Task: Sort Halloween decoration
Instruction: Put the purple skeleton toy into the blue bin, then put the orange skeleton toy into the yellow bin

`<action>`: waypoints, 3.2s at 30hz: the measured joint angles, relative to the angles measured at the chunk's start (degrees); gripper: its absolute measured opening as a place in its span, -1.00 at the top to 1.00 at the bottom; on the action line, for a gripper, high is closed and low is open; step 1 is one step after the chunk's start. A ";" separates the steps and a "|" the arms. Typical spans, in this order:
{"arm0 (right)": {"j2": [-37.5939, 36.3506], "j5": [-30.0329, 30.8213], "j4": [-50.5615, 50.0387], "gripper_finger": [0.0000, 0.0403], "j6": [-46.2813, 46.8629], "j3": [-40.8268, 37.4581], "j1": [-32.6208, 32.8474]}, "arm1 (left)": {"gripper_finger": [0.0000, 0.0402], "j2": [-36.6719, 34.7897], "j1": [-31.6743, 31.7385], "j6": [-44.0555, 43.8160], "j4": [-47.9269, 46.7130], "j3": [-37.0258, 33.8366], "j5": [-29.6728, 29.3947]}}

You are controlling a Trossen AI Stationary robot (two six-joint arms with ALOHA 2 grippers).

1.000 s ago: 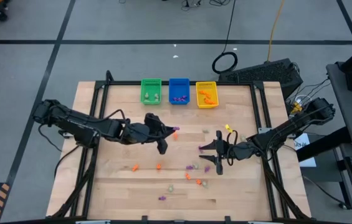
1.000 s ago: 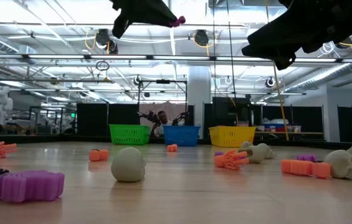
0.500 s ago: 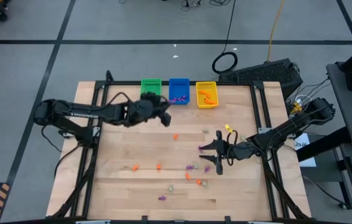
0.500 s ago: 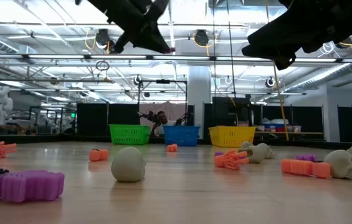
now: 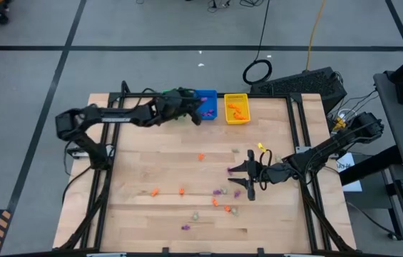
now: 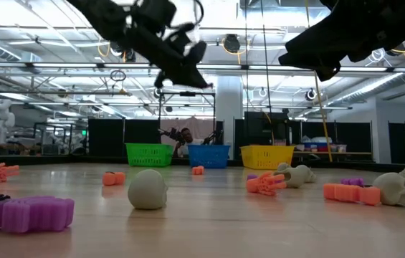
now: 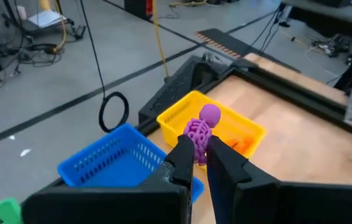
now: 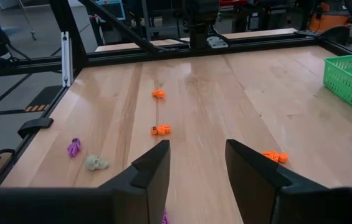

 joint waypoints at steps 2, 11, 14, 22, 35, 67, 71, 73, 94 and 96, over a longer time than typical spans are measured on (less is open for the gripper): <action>0.00 0.00 -0.02 0.29 -0.02 0.00 0.00 | 0.87 2.72 1.58 -0.34 1.93 0.00 1.13; 0.00 0.00 -0.69 0.29 0.15 0.00 0.00 | 0.87 12.32 6.09 -0.35 1.57 2.84 4.70; 0.00 0.00 -0.76 0.29 0.15 0.00 0.00 | 0.87 14.43 6.18 0.10 -0.73 4.96 5.38; 0.00 -0.01 -0.81 0.29 0.39 0.00 0.00 | 0.87 18.63 6.18 2.68 -6.97 10.69 2.96; 0.00 -0.22 -3.94 0.29 2.78 0.00 0.00 | 0.34 15.12 5.35 5.43 -10.27 11.23 1.57; -0.02 -0.13 -4.70 0.29 4.31 0.00 0.02 | -0.10 0.26 -30.19 8.76 -30.85 11.08 11.26; 0.00 -0.09 -4.69 0.29 4.28 0.00 0.02 | -0.10 0.08 -33.69 6.25 -30.42 11.13 11.04; -0.02 -0.07 -4.76 0.29 4.28 0.00 0.02 | -0.10 0.15 -35.81 5.42 -31.74 11.13 11.08; 0.00 -0.01 -4.77 0.29 4.66 0.00 0.02 | -0.10 6.62 -51.97 -12.47 -48.57 9.85 -6.60; 0.02 -0.19 -5.10 0.29 5.90 0.00 0.02 | -0.10 7.56 -52.23 -12.48 -47.91 9.11 -6.58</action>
